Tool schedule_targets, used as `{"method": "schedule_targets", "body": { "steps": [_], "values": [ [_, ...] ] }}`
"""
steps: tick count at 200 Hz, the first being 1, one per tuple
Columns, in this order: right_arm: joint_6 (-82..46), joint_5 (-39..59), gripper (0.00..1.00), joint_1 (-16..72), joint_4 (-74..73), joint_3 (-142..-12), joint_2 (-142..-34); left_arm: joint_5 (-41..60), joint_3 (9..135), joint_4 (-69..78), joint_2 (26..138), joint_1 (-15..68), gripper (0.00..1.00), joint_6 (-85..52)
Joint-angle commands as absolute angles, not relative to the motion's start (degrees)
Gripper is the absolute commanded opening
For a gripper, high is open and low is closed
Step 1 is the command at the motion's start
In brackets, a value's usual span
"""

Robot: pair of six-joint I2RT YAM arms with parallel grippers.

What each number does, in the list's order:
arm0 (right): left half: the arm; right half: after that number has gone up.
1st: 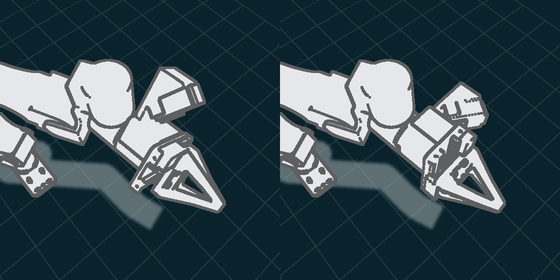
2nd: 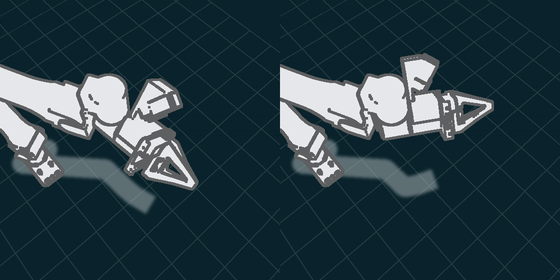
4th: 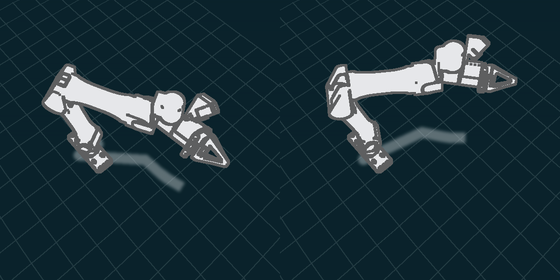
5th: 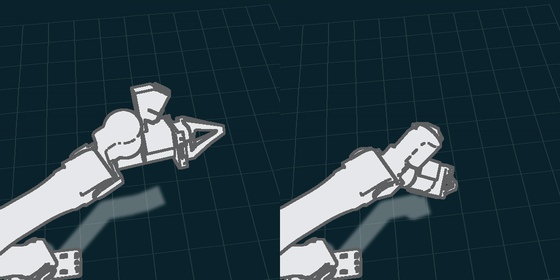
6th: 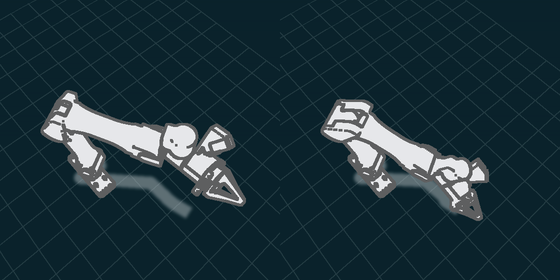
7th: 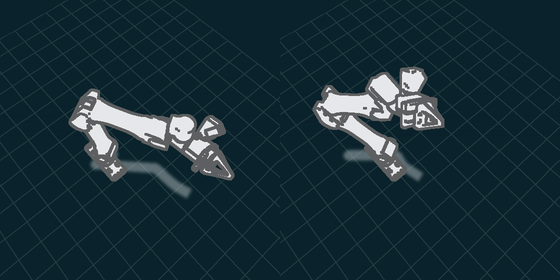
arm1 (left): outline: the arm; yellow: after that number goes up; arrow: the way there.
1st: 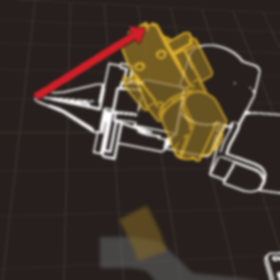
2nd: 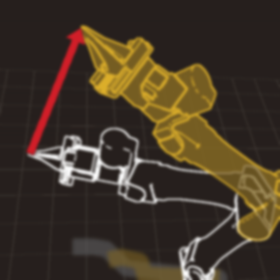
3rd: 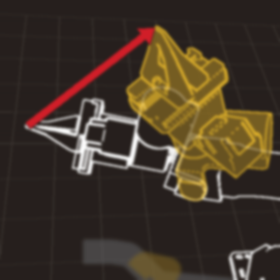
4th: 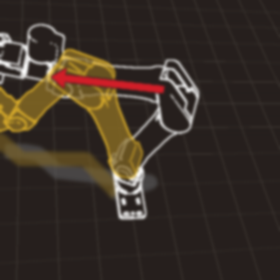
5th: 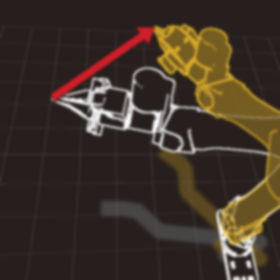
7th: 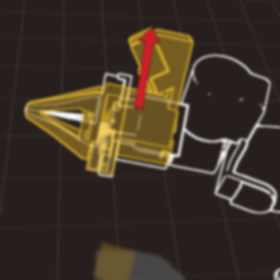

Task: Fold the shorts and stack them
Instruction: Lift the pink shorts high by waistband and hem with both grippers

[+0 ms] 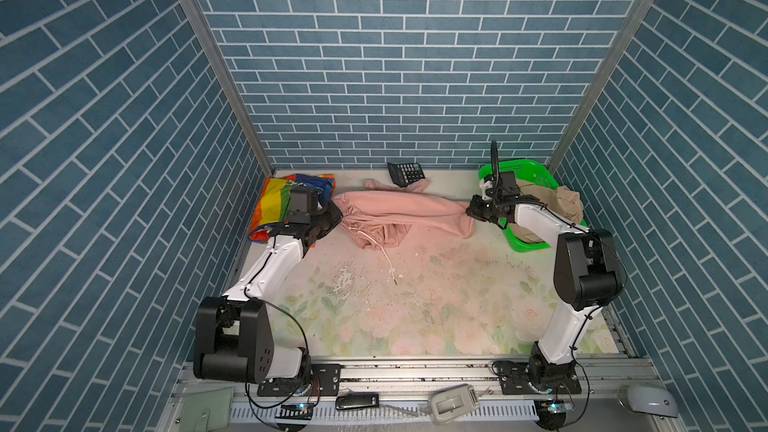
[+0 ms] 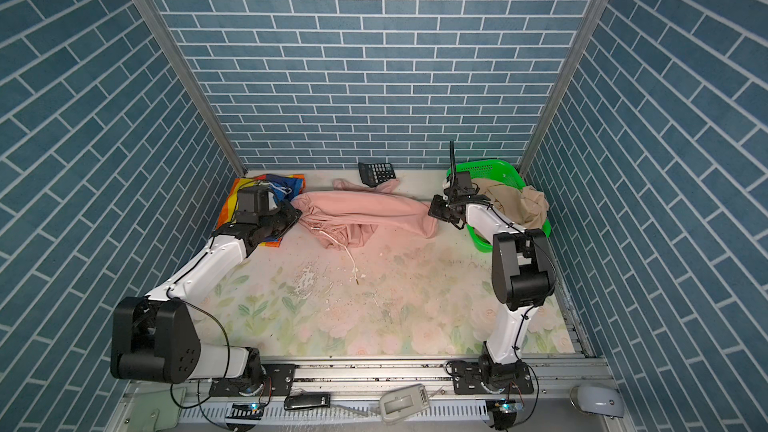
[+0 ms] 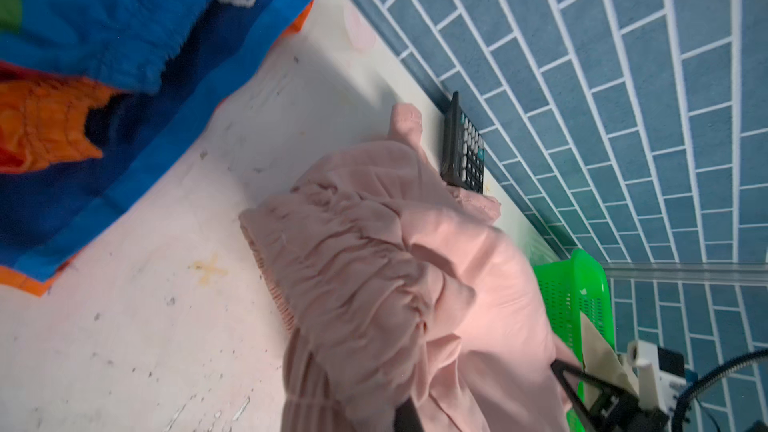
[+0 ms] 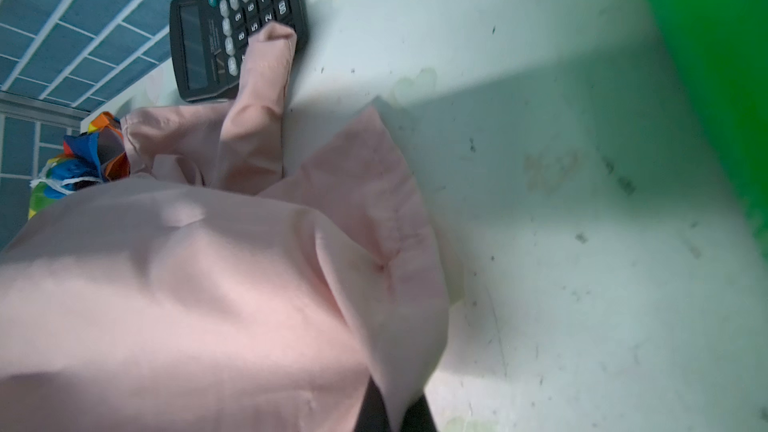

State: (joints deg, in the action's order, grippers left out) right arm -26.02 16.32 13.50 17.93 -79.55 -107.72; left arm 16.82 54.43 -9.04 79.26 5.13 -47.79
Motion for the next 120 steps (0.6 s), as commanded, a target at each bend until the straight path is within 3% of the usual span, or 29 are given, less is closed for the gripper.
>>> {"method": "schedule_targets", "body": {
  "steps": [1,38,80,120],
  "values": [
    [-20.3,9.9,0.00,13.3,27.8,-80.8,-110.6,19.5,51.1,-5.3,77.2,2.8,0.00,-48.4],
    [-19.5,8.9,0.03,11.8,27.9,-78.5,-108.9,22.3,48.8,-3.4,76.9,0.3,0.00,-49.4],
    [-24.5,17.4,0.52,11.9,22.1,-70.4,-101.2,25.7,46.8,3.4,77.8,1.7,0.00,-54.5],
    [-30.0,19.5,0.80,14.4,17.0,-56.9,-89.6,25.4,46.6,3.1,77.3,2.3,0.00,-54.4]
  ]
}}
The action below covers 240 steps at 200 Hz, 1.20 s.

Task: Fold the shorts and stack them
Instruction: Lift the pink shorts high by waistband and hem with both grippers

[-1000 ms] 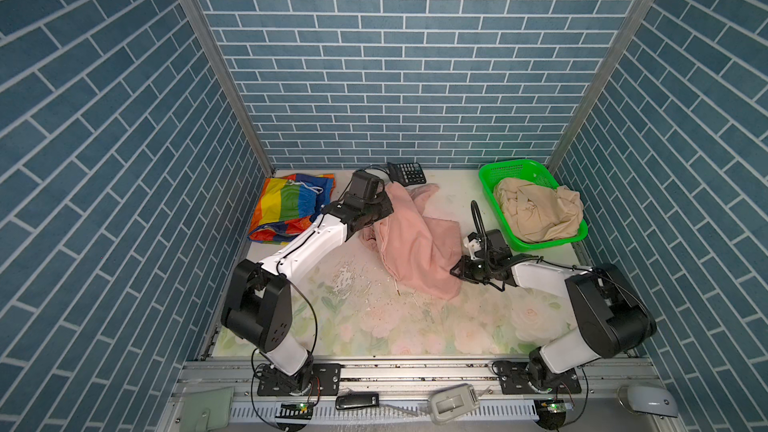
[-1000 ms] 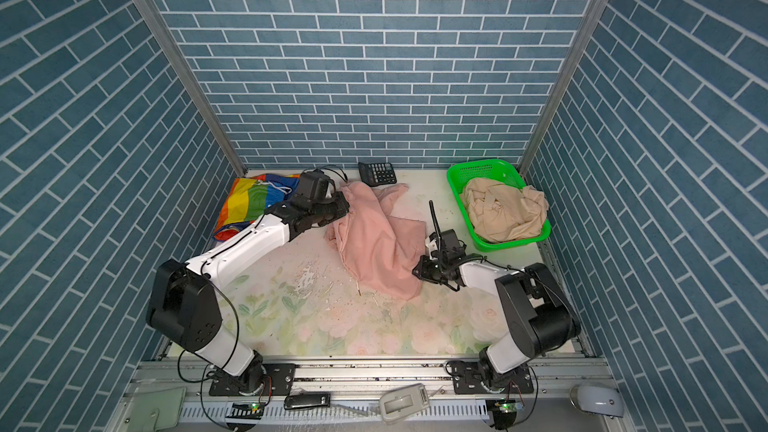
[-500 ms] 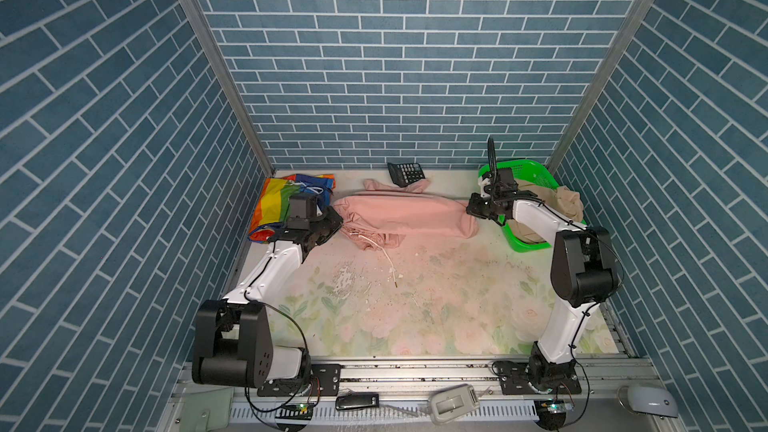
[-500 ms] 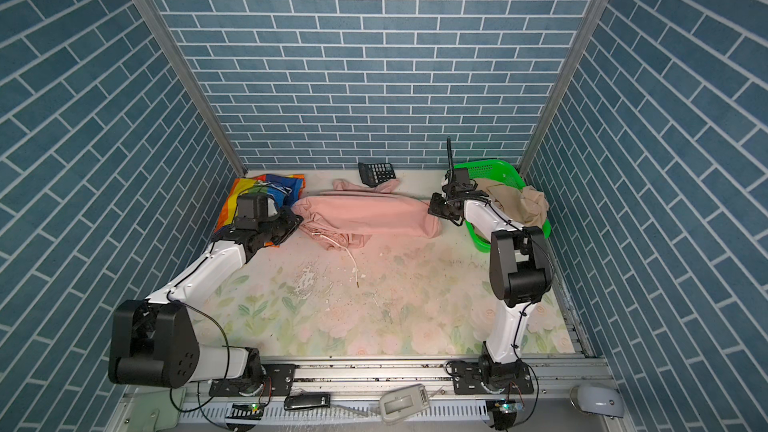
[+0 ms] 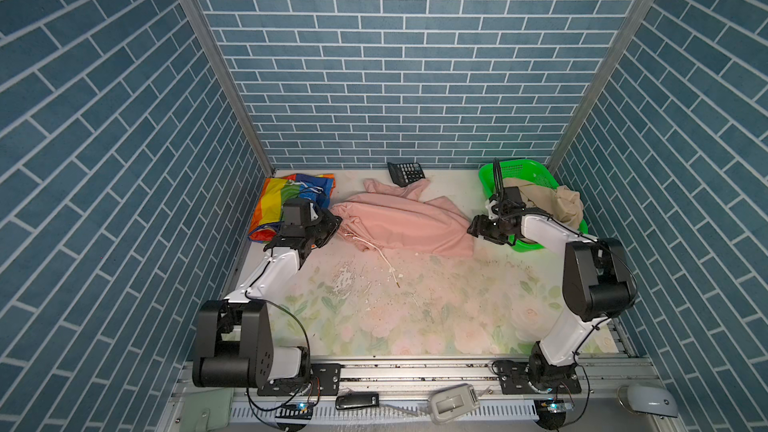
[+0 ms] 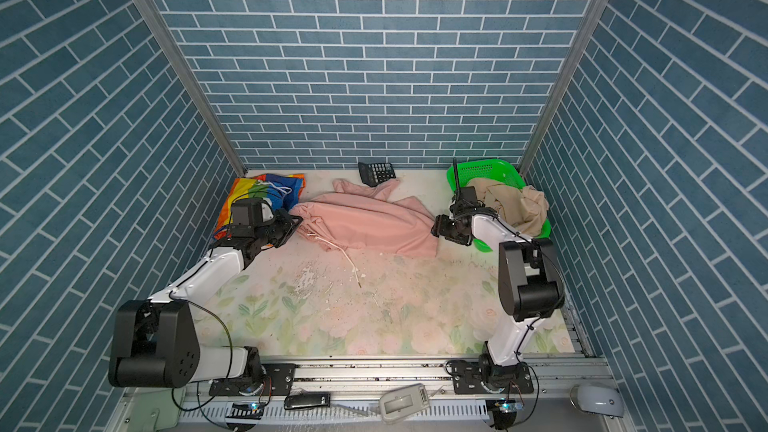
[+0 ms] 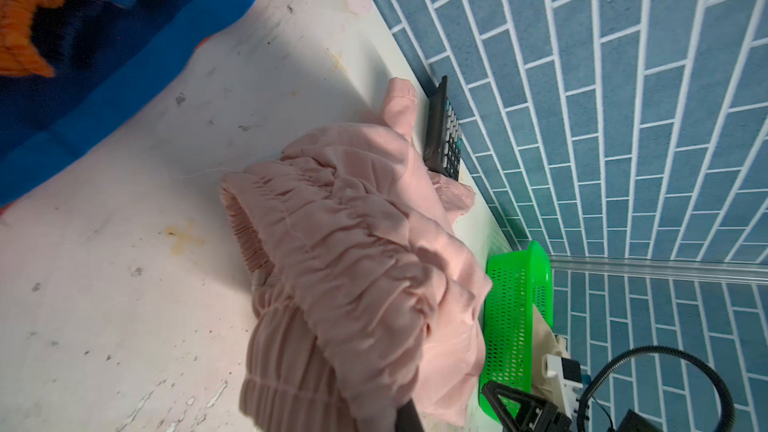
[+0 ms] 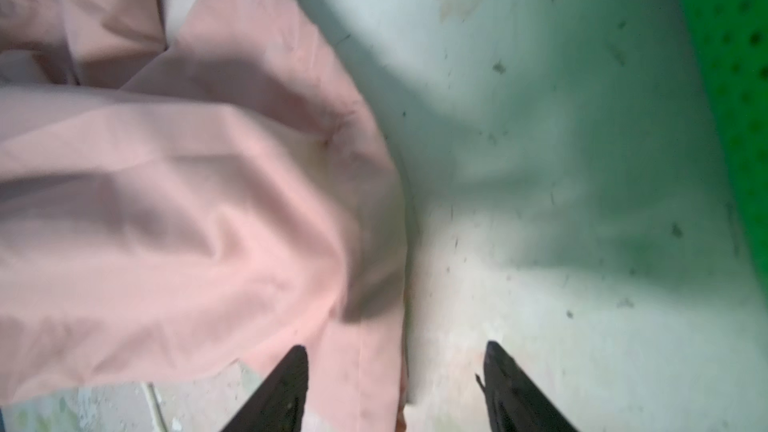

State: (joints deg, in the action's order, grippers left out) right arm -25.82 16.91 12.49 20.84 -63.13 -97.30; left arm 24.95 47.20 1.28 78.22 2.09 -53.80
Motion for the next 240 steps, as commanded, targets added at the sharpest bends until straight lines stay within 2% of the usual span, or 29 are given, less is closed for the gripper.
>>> {"method": "schedule_targets", "body": {
  "steps": [1,19,28,60,87,106,124,129,138,140,143,145,146,151,158,198,240],
  "values": [
    [-30.2,19.4,0.81,14.5,16.8,-56.5,-89.3,25.4,46.6,3.1,77.2,2.3,0.00,-54.3],
    [-33.2,18.3,0.91,17.4,13.9,-49.2,-85.0,25.2,46.8,2.7,77.0,2.3,0.00,-54.1],
    [-34.9,18.4,0.92,18.1,11.9,-46.5,-83.9,25.1,46.8,2.9,76.9,2.4,0.00,-54.1],
    [-41.4,18.9,0.93,19.3,2.9,-38.2,-84.0,24.9,46.8,3.1,76.7,2.5,0.00,-54.2],
    [-43.1,17.6,0.90,19.5,-1.5,-37.6,-87.8,24.9,47.1,2.2,76.4,2.7,0.00,-54.0],
    [-42.7,15.6,0.83,19.5,-3.0,-39.7,-92.0,24.9,47.1,1.9,75.9,2.8,0.00,-53.9],
    [-42.6,15.6,0.68,19.5,-4.9,-42.5,-96.5,24.7,47.4,0.9,75.4,2.7,0.00,-53.3],
    [-42.8,15.6,0.61,19.6,-5.5,-43.1,-97.7,24.7,47.5,0.4,75.2,2.8,0.00,-53.1],
    [-42.9,15.7,0.39,19.5,-6.5,-44.3,-99.8,24.7,47.6,-0.1,75.1,2.7,0.00,-52.7],
    [-43.0,15.7,0.37,19.5,-6.5,-44.5,-99.9,24.7,47.6,-0.2,75.1,2.7,0.00,-52.7],
    [-42.9,15.5,0.28,19.5,-6.6,-45.2,-100.6,24.7,47.7,-0.3,75.0,2.8,0.00,-52.6],
    [-42.8,15.4,0.27,19.5,-6.6,-45.4,-100.7,24.8,47.7,-0.4,75.0,2.8,0.00,-52.5],
    [-42.8,15.4,0.22,19.5,-6.5,-45.8,-101.0,24.8,47.7,-0.5,75.0,2.8,0.00,-52.4],
    [-42.5,15.2,0.12,19.4,-6.2,-46.8,-101.5,24.7,47.8,-0.7,75.0,2.8,0.00,-52.3],
    [-41.9,15.2,0.00,19.1,-5.1,-48.4,-102.0,24.8,48.0,-1.0,75.0,2.8,0.00,-52.1],
    [-37.1,15.5,0.00,15.1,5.6,-60.2,-96.5,25.5,50.3,-3.2,75.5,2.6,0.00,-51.0],
    [-31.5,16.5,0.00,7.5,19.8,-79.4,-93.8,27.1,55.3,-5.0,76.0,0.9,0.00,-51.1]
  ]
}}
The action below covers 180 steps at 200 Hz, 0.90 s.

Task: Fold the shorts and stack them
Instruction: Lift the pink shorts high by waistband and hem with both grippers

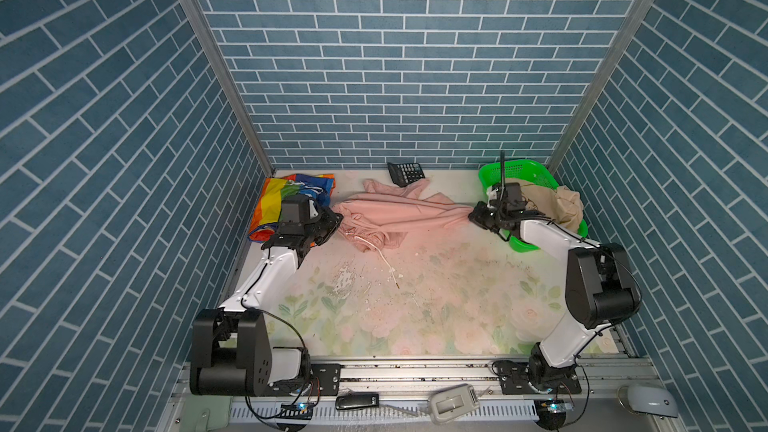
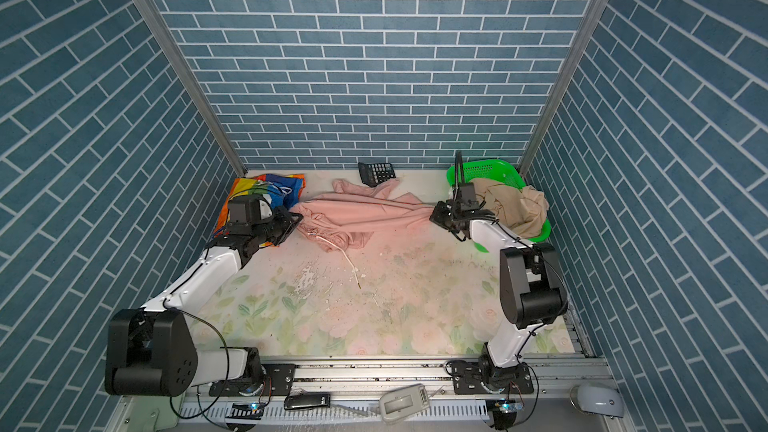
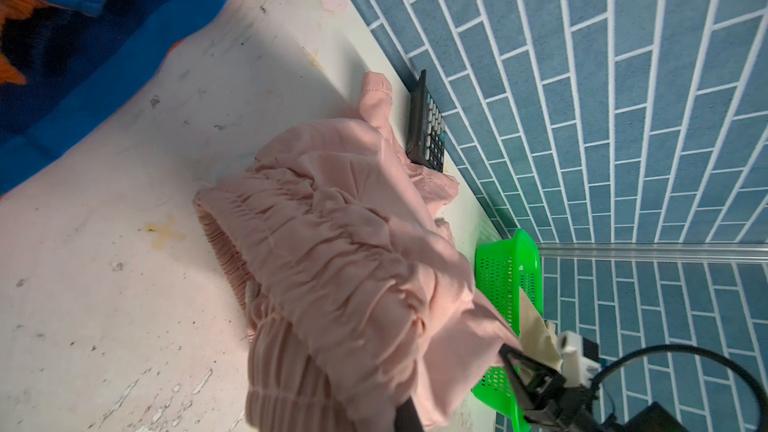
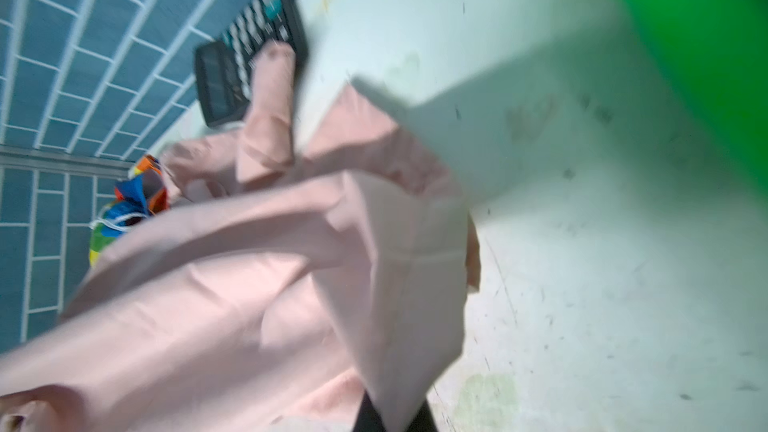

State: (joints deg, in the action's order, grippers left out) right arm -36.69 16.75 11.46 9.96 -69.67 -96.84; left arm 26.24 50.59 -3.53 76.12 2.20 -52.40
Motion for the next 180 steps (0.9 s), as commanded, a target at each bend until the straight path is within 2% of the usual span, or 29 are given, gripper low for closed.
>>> {"method": "schedule_targets", "body": {
  "steps": [1,61,117,180],
  "values": [
    [-31.5,16.6,0.00,7.3,20.1,-79.8,-93.8,27.1,55.5,-5.0,76.0,0.9,0.00,-51.1],
    [-33.0,22.1,0.00,-0.5,25.5,-95.2,-98.3,30.4,63.5,-4.1,79.0,-0.7,0.00,-54.1],
    [-32.9,24.4,0.00,-0.9,25.5,-96.5,-99.1,32.6,67.3,-1.8,81.4,-0.9,0.00,-56.7],
    [-33.0,27.0,0.00,-1.0,32.5,-109.5,-94.3,31.1,83.6,-5.3,79.6,-0.8,0.00,-56.3]
  ]
}}
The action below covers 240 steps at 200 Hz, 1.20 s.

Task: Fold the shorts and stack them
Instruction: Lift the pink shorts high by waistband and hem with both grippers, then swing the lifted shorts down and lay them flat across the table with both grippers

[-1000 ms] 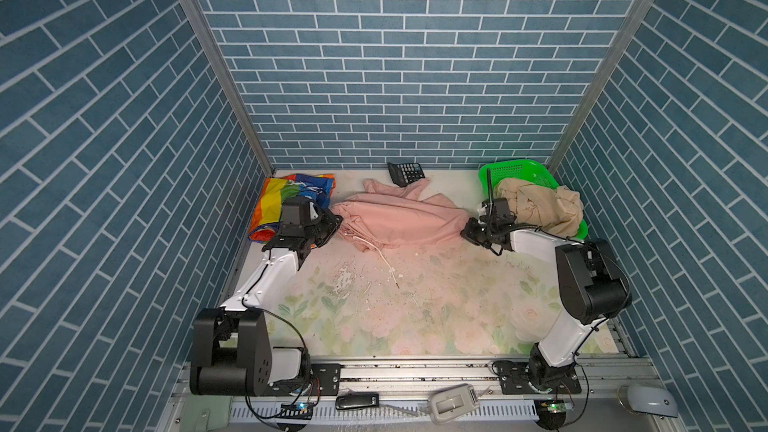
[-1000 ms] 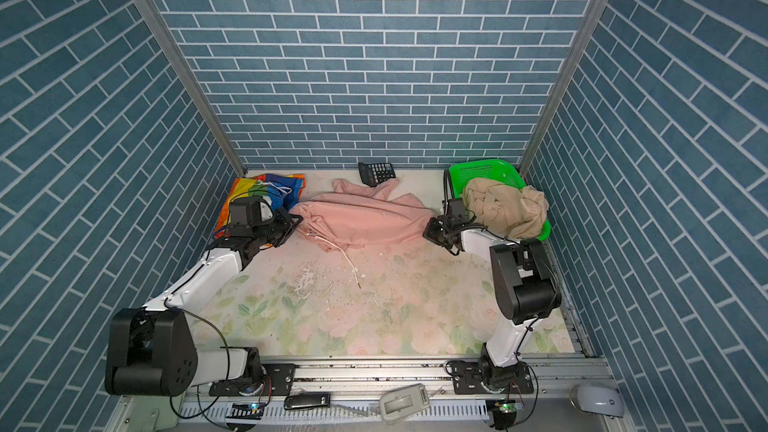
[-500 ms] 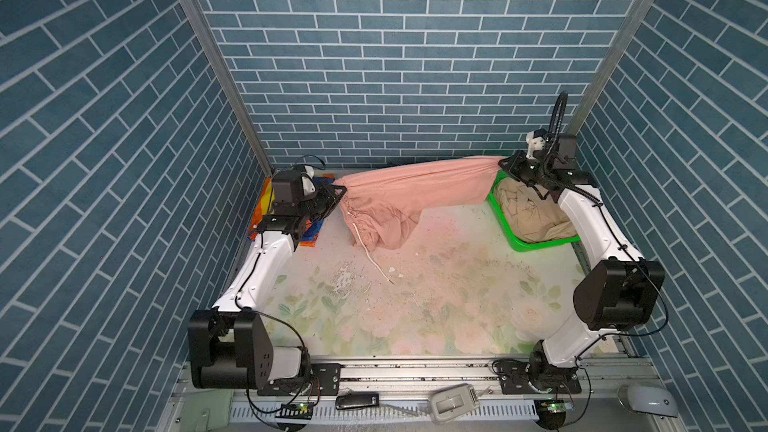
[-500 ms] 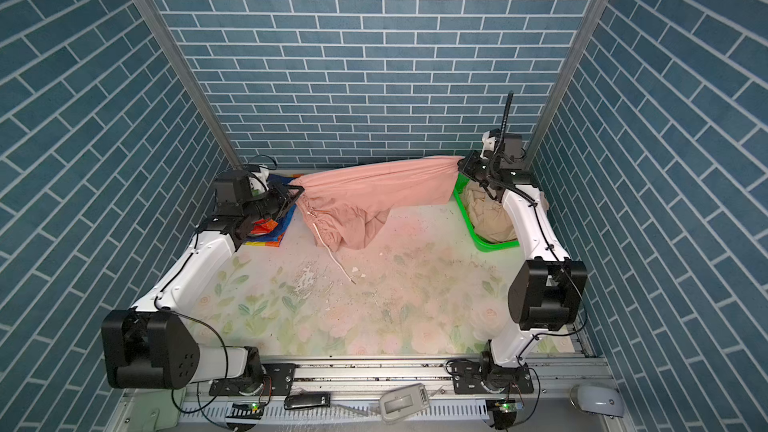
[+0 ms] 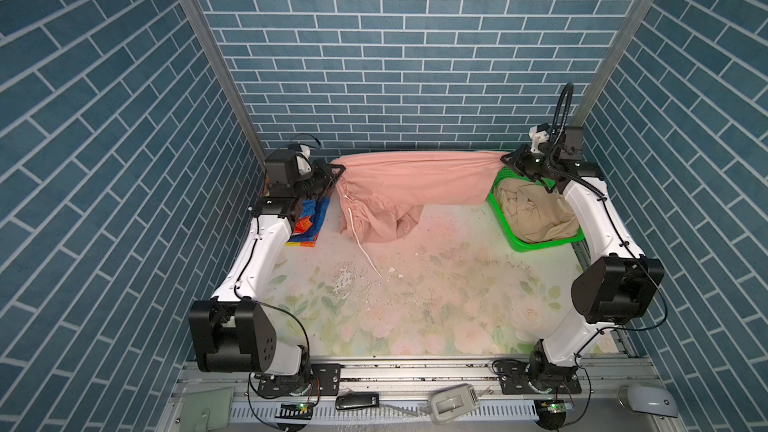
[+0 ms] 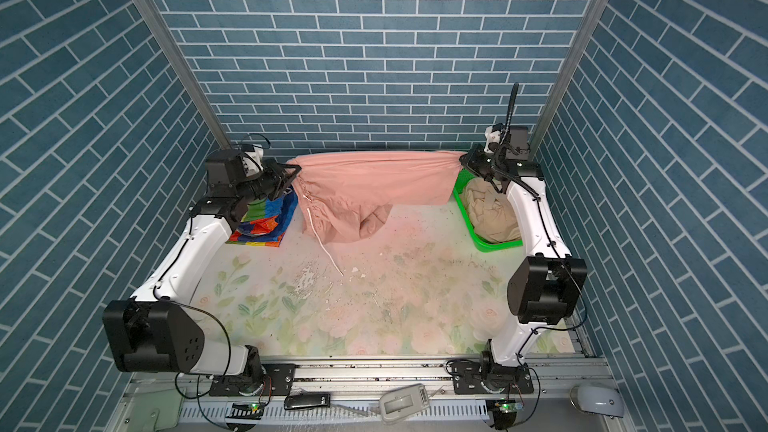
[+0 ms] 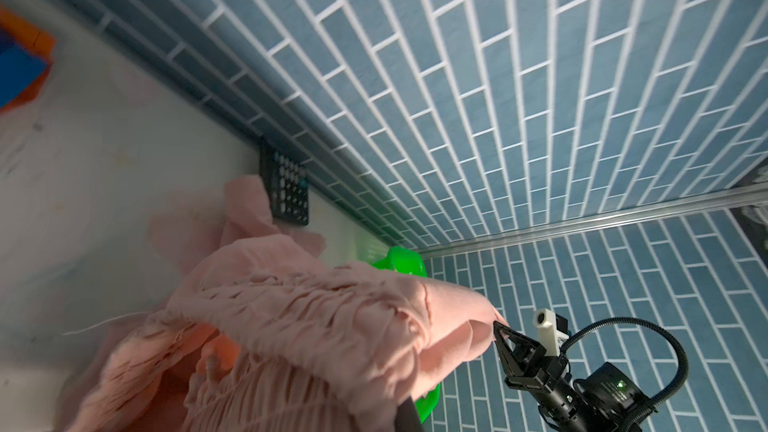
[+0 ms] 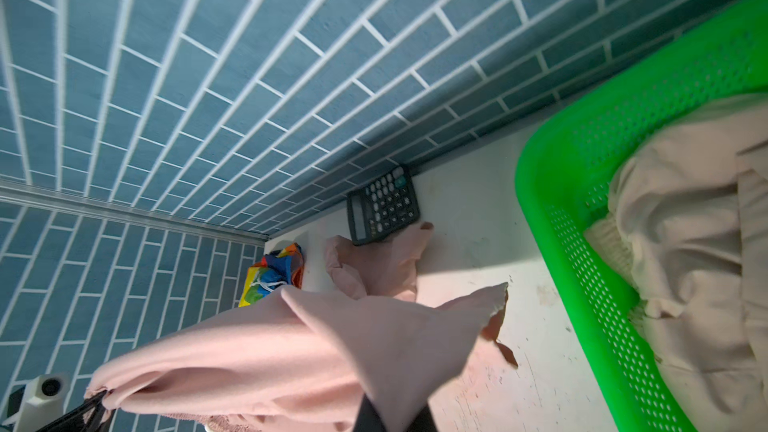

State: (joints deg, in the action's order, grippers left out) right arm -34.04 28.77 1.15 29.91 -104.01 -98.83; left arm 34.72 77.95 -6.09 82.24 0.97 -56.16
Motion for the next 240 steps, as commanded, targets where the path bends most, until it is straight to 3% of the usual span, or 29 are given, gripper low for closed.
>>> {"method": "schedule_targets", "body": {
  "steps": [1,67,92,119,148,176,240],
  "values": [
    [-33.0,27.1,0.00,-1.0,32.8,-110.0,-94.2,31.1,83.8,-5.3,79.6,-0.8,0.00,-56.5],
    [-33.7,31.6,0.00,-5.1,40.1,-129.2,-86.2,31.5,95.5,-9.1,70.4,4.2,0.00,-57.8],
    [-37.5,35.5,0.00,-10.8,38.9,-135.0,-84.6,30.4,98.4,-10.6,65.6,5.2,0.00,-59.7],
    [-45.3,40.8,0.00,-17.9,34.9,-141.8,-88.4,29.0,105.4,-16.5,64.9,5.1,0.00,-58.0],
    [-46.9,41.1,0.00,-19.3,35.0,-146.5,-95.4,28.5,111.6,-24.6,70.0,3.8,0.00,-53.6],
    [-43.3,40.4,0.00,-18.2,35.8,-143.8,-101.9,30.3,103.1,-22.3,72.0,0.5,0.00,-54.9],
    [-26.0,31.0,0.00,-6.2,43.5,-140.1,-122.5,32.3,75.5,-13.1,81.1,-2.0,0.00,-53.2]
  ]
}}
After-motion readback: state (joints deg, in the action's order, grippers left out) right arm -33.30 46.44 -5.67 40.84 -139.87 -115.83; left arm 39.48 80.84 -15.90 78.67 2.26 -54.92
